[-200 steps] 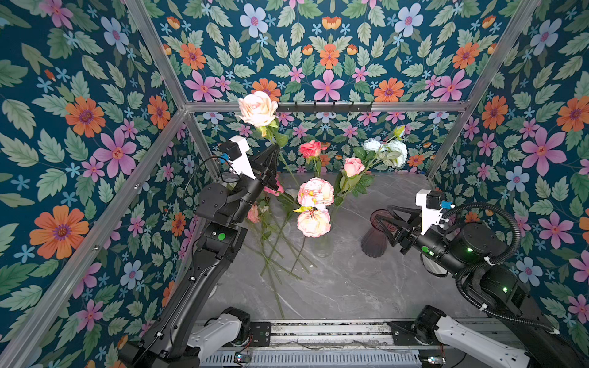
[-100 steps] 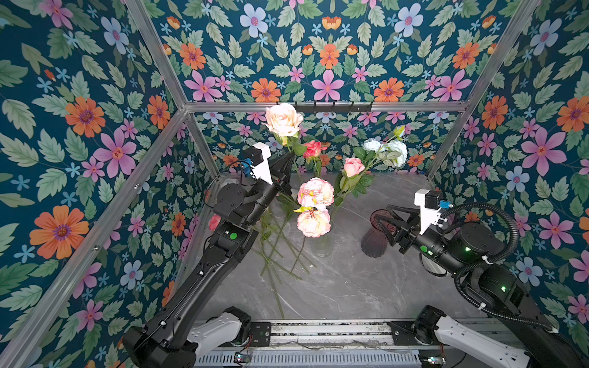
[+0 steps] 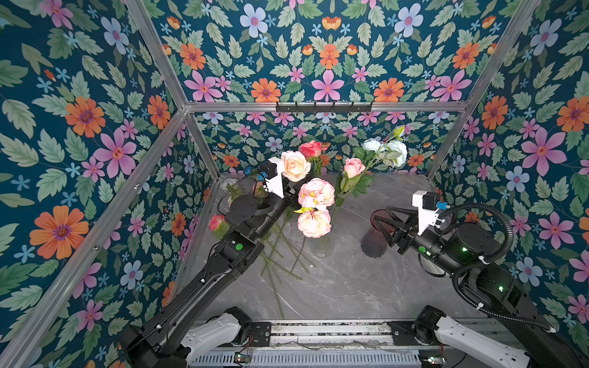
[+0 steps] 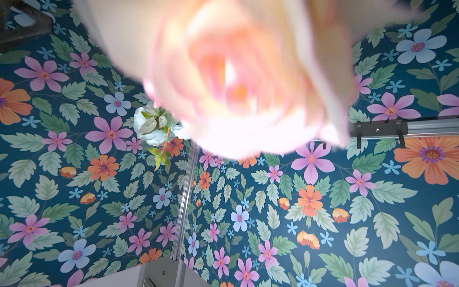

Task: Arrange flowers in a vase
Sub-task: Place the flower in the vase.

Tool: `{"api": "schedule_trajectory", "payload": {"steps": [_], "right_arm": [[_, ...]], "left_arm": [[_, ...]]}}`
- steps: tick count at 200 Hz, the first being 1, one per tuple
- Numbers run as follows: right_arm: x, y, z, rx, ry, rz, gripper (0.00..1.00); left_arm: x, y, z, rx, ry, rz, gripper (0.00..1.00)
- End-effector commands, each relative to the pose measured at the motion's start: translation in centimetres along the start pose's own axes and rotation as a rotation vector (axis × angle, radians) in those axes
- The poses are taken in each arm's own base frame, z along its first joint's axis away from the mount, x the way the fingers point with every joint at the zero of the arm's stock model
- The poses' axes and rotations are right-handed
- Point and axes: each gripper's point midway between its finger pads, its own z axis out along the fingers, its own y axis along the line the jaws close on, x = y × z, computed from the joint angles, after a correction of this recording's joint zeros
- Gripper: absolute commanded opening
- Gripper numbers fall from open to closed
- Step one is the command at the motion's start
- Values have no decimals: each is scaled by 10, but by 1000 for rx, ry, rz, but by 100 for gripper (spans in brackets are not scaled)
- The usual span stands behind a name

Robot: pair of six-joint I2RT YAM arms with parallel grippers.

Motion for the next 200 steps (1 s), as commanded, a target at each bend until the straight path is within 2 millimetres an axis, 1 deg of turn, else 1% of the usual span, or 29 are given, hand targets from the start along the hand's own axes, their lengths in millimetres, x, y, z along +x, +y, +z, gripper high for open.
{"api": "schedule_trajectory", "payload": {"steps": [1, 11, 24, 45, 52, 58, 66, 86, 113, 129, 135, 147, 156, 170, 186, 200], "right_arm": [[-6, 2, -3, -8, -28, 2, 59], [-7, 2, -4, -8, -33, 1, 60], [-7, 2, -6, -7, -34, 2, 60], [-7, 2, -6, -7, -36, 1, 60], [-6, 2, -6, -9, -35, 1, 60], [-6, 2, -6, -11, -37, 2, 60], [-6, 2, -6, -12, -36, 1, 60], [-5, 2, -5, -14, -33, 1, 61], [-7, 4, -6, -21, -42, 2, 62], [-8, 5, -6, -27, -46, 3, 62], [-8, 5, -7, -26, -48, 3, 62], [-9, 5, -8, -29, -52, 5, 62], [-9, 5, -9, -30, -53, 6, 62], [-8, 5, -11, -33, -58, 9, 62], [-6, 5, -12, -33, -57, 8, 62], [-5, 4, -15, -32, -61, 5, 62]], "left_arm": [[-10, 2, 0, -33, -4, -25, 64], [-10, 2, -1, -44, 20, -40, 64], [-11, 4, -7, -61, 22, -84, 69], [-14, 9, -25, -92, 13, -134, 77], [-17, 11, -32, -101, 0, -145, 81], [-22, 11, -39, -103, -17, -153, 86], [-28, 11, -47, -105, -37, -168, 88], [-50, 12, -70, -106, -112, -191, 94], [-77, 24, -96, -182, -208, -184, 98], [-83, 32, -104, -230, -227, -171, 100], [-85, 38, -107, -265, -233, -174, 100], [-80, 54, -115, -363, -234, -203, 100], [-76, 74, -126, -488, -244, -215, 99], [-60, 101, -143, -674, -199, -219, 99], [-41, 118, -161, -806, -157, -222, 99], [-23, 128, -172, -886, -103, -225, 99]]}}
